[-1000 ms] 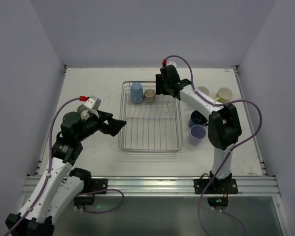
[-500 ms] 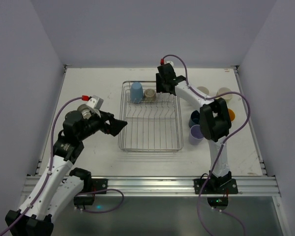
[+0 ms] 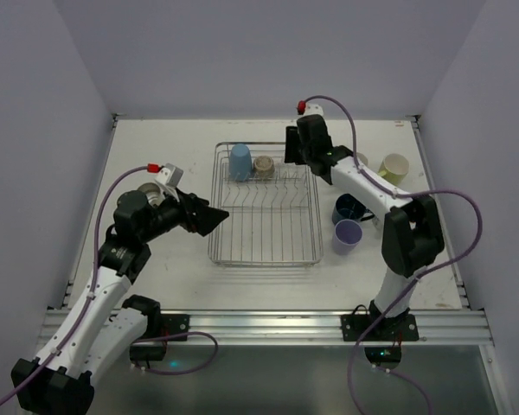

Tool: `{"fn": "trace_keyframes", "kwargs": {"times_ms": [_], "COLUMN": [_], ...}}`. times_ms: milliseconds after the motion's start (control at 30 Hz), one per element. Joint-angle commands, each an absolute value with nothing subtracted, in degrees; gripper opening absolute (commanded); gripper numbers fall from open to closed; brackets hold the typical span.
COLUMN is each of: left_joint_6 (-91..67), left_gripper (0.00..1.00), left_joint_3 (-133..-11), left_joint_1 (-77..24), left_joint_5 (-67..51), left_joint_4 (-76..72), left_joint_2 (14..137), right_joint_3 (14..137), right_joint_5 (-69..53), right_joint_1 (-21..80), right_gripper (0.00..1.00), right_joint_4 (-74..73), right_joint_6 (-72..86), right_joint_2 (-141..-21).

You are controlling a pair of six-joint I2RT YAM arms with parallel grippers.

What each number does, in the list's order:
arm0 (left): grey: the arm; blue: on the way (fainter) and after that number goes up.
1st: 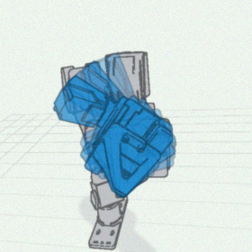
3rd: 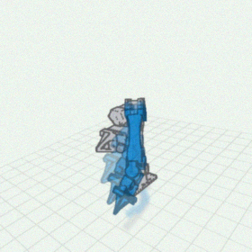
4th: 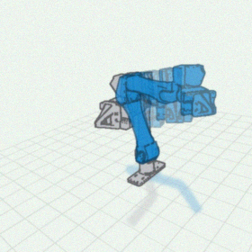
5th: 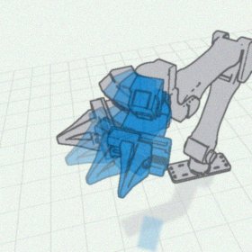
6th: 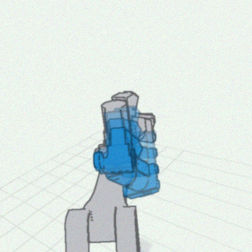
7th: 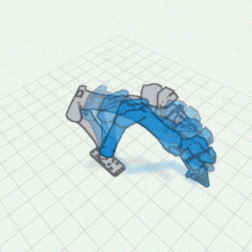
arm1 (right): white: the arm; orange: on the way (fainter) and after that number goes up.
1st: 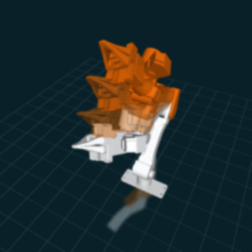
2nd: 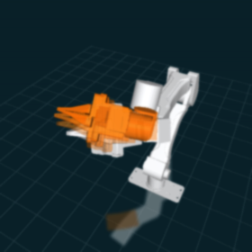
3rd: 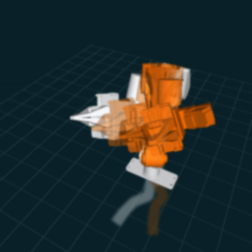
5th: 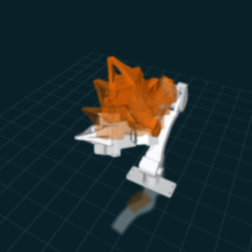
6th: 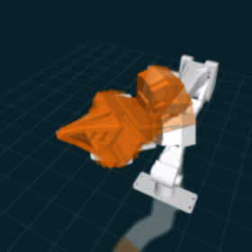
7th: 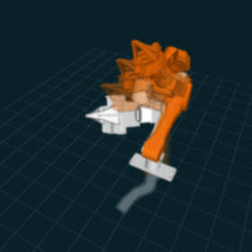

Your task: Unload the cups from the dish rack

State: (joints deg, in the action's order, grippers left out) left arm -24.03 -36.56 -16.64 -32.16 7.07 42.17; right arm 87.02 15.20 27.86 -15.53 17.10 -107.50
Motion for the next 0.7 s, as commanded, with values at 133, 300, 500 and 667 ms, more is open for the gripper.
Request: {"fn": "trace_keyframes", "kwargs": {"times_ms": [133,300,500,667], "left_joint_6": [-38.75,-48.59,-55.45,-58.27], "left_gripper": [0.86,0.76,0.67,0.62], "left_joint_3": [-33.23,-28.49,-26.9,-26.02], "left_joint_1": [-17.05,-16.96,-17.31,-17.75], "left_joint_5": [-38.84,-41.57,-42.71,-43.07], "left_joint_4": [-10.88,-22.47,-28.82,-31.98], "left_joint_2": [43.68,46.14,46.93,45.01], "right_joint_3": [69.04,53.12,50.36,47.99], "right_joint_5": [1.34,-15.16,-18.9,-21.35], "right_joint_1": [29.53,33.04,40.77,42.27], "right_gripper": [0.21,0.2,0.21,0.21], "right_joint_4": [-0.45,18.43,26.98,33.22], "right_joint_6": [26.44,41.03,48.42,53.43], "right_joint_2": [-83.87,-71.2,-68.56,-69.96]}}
